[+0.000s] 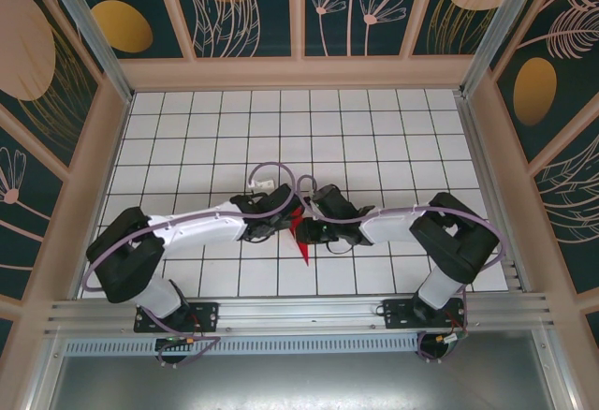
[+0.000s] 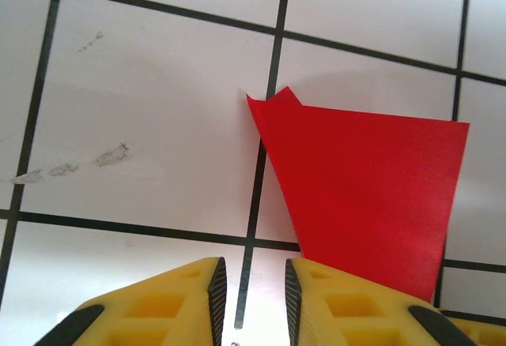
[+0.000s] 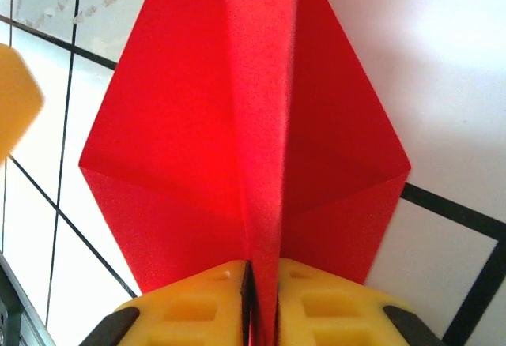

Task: Fold a paper plane with a square sheet of paper (pick it up from the middle)
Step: Move a paper plane to the center of the table.

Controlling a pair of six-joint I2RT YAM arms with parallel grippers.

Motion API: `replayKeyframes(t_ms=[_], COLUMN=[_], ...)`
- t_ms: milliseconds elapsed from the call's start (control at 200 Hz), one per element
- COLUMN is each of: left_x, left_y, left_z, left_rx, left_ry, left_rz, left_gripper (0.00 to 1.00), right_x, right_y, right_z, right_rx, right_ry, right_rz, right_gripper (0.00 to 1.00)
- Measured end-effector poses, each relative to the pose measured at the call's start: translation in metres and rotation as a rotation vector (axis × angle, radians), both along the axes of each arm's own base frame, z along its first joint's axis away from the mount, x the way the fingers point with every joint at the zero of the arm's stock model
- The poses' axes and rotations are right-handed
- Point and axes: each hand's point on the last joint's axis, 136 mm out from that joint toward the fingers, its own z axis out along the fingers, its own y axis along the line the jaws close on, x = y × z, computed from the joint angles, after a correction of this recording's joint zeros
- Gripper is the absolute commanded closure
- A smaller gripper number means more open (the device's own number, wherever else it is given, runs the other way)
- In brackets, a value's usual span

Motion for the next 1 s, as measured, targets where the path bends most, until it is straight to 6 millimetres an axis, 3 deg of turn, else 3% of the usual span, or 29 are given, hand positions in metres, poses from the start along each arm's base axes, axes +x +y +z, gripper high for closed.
replayKeyframes(t_ms=[200, 310, 465, 610, 776, 1001], left_x=[-0.001, -0.001, -0.003, -0.006, -0.007, -0.008], left_y=[0.025, 0.042, 0.069, 0.086, 0.096, 0.102], left_z=[0.039, 0.053, 0.054, 0.054, 0.057, 0.057], left_rx=[-0.091, -0.132, -0.154, -0.172, -0.192, -0.197], left_ry=[-0.131, -0.193, -0.234, -0.256, -0.275, -0.286], left_rz=[0.063, 0.111, 0.166, 0.198, 0.22, 0.23], left_gripper=[0.66, 0.66, 0.65, 0.64, 0.63, 0.63], right_x=[0.023, 0.052, 0.099, 0.128, 0.135, 0.139], right_y=[-0.002, -0.007, -0.013, -0.017, -0.023, -0.02], right_z=[0.015, 0.036, 0.057, 0.038, 0.004, 0.0], right_rx=[-0.09, -0.172, -0.267, -0.382, -0.5, -0.528], right_ry=[-0.075, -0.158, -0.235, -0.223, -0.167, -0.15], right_rz=[-0.054, -0.142, -0.258, -0.293, -0.284, -0.278], right_gripper=[0.94, 0.92, 0.9, 0.89, 0.87, 0.77])
